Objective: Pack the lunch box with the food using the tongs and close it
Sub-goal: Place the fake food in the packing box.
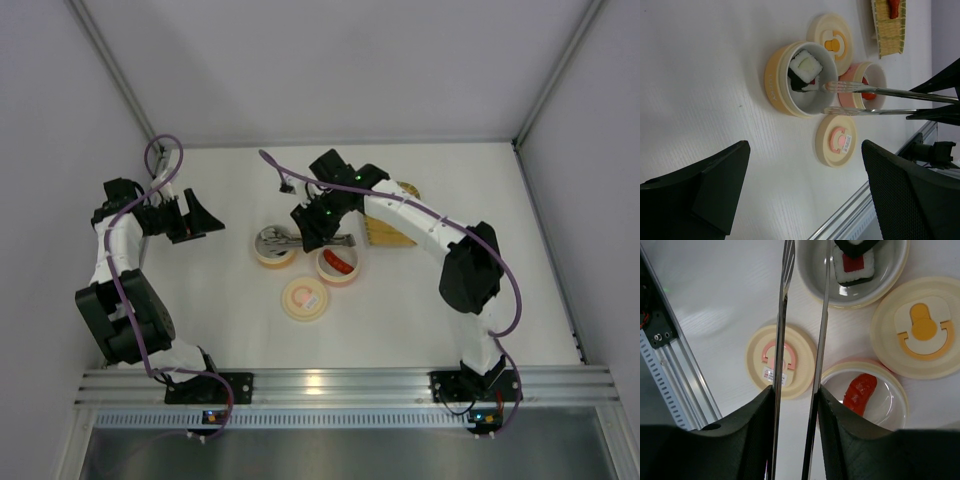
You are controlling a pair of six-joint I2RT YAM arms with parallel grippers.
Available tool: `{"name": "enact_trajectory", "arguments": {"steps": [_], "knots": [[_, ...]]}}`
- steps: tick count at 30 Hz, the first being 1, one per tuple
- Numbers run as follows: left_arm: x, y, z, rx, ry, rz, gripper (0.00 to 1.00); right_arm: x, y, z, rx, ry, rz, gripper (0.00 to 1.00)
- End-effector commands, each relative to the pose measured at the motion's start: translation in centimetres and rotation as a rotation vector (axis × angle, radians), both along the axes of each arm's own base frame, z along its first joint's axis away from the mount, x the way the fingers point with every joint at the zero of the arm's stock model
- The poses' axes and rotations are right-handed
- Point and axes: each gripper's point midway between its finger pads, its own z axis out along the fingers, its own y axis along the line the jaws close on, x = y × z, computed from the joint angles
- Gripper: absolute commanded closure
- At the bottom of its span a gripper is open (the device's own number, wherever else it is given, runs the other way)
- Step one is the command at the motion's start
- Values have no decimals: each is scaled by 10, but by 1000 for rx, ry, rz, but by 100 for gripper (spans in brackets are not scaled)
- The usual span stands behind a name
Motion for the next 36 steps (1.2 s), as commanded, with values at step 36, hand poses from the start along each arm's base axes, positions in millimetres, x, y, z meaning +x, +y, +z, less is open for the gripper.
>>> {"name": "enact_trajectory", "arguments": {"steps": [36], "knots": [[6,3,-1,-1,-39,-19,2,36,-14,13,11,-116,-116,52]]}}
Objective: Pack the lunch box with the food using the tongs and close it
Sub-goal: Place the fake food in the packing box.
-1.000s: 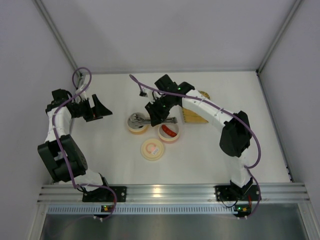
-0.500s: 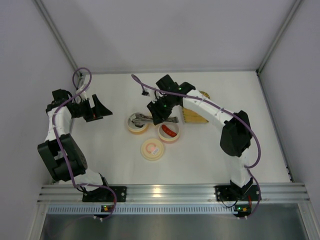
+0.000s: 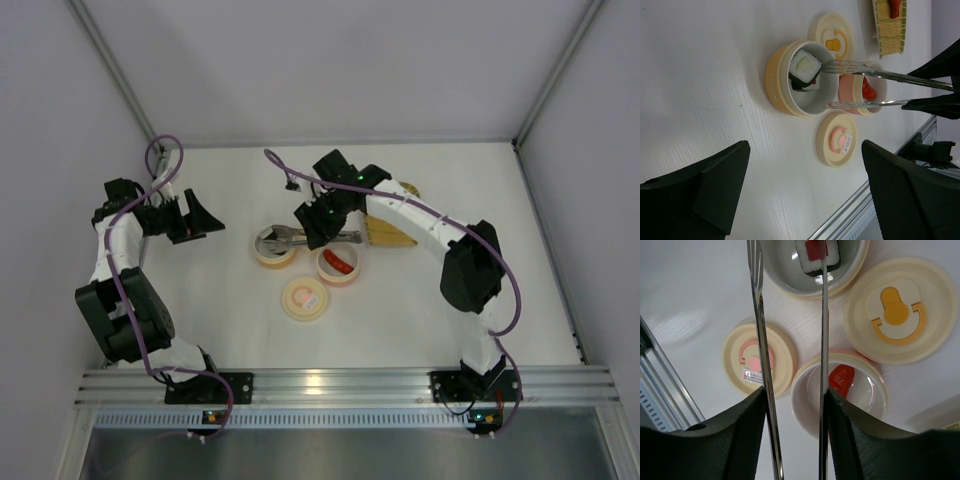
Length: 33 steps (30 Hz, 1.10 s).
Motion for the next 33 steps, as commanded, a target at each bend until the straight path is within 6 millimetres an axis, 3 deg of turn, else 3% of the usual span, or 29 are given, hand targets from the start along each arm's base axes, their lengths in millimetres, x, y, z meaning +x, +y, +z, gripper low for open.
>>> {"name": "enact_trajectory", "arguments": {"steps": [1,6,10,21,25,29,32,33], "knots": [[6,2,2,1,-48,-19,2,17,-1,23,56,-92,-28,52],[7,3,2,3,-49,-18,2,18,-3,34,87,-105,-26,53],[6,3,1,3,-49,-19,2,16,-6,45,116,-125,-20,59],[6,3,0,3,-45,-18,2,19,-8,43,119,-128,-34,61],[6,4,0,10,-48,-18,2,22,-11,54,135,-140,-49,61],[4,5,1,30,-51,-20,2,37,-44,63,122,-155,-126,62],[1,6,2,56,-61,-22,2,55,-92,63,74,-169,-234,62],[0,6,2,62,-65,-24,2,60,-116,55,37,-158,-284,62]]}}
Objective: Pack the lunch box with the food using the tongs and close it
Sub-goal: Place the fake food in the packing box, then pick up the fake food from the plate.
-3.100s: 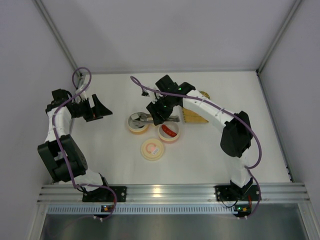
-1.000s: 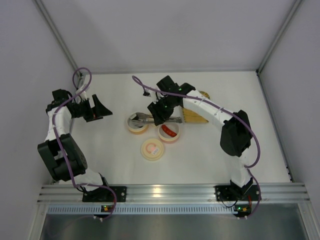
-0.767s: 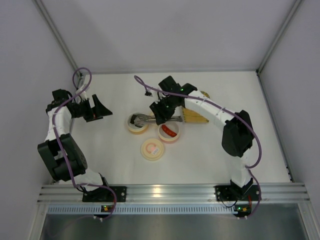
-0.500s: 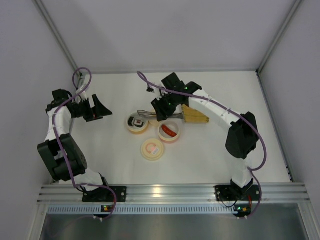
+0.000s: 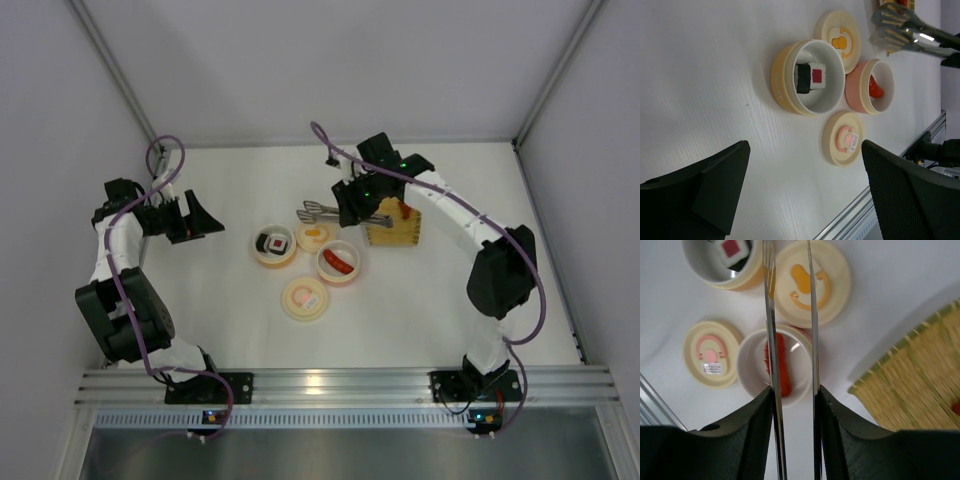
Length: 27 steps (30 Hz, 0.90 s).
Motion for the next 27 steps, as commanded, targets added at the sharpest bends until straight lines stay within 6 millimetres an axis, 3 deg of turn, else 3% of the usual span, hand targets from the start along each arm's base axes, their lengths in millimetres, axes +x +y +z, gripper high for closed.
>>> {"name": "enact_trajectory", "arguments": {"steps": [1,6,11,18,27], "knots": [[-1,4,4,38,-52,-17,2,25,-70,41,-1,-115,-166,62],[0,2,3,15,-47,-12,2,40,-161,32,-118,-113,-426,61],[3,0,4,-10,-50,-7,2,48,-206,29,-223,-140,-582,58],[1,1,4,10,-52,-6,2,57,-227,13,-271,-127,-681,56],[0,1,3,11,-51,-7,2,55,-226,-5,-273,-76,-687,52]]}}
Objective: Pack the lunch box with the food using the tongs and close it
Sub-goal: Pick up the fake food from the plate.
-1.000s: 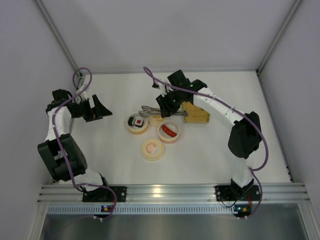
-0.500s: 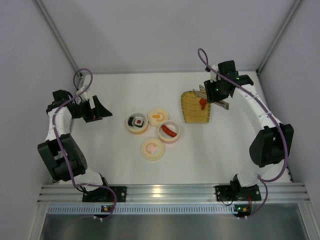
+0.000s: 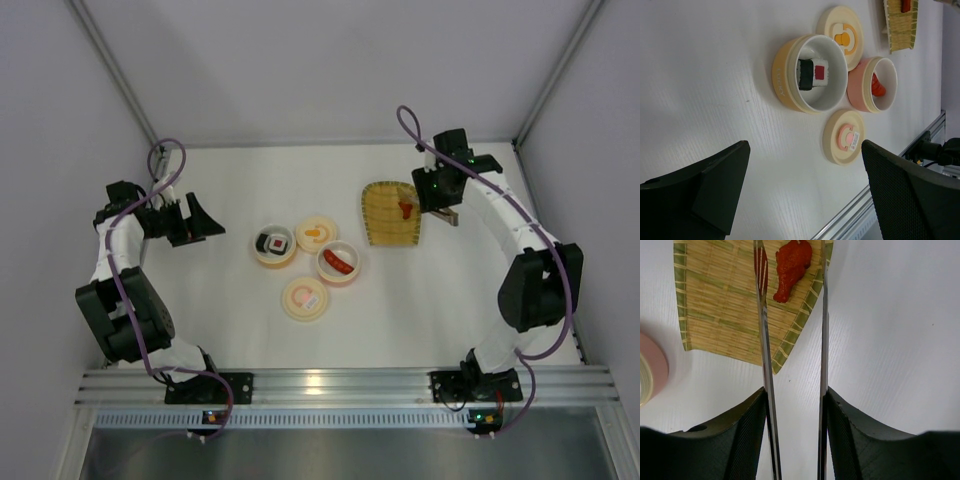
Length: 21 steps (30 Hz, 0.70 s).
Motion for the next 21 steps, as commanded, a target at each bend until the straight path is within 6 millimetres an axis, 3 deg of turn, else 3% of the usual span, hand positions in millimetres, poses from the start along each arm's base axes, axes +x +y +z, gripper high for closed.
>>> {"name": "enact_trajectory", "arguments": {"steps": [1,21], "knots": [[4,1,11,7,-72,-12,2,5,-6,-2,5,-9,-36,52],[7,2,10,4,-71,-11,2,5,0,-34,-5,47,5,53]]}}
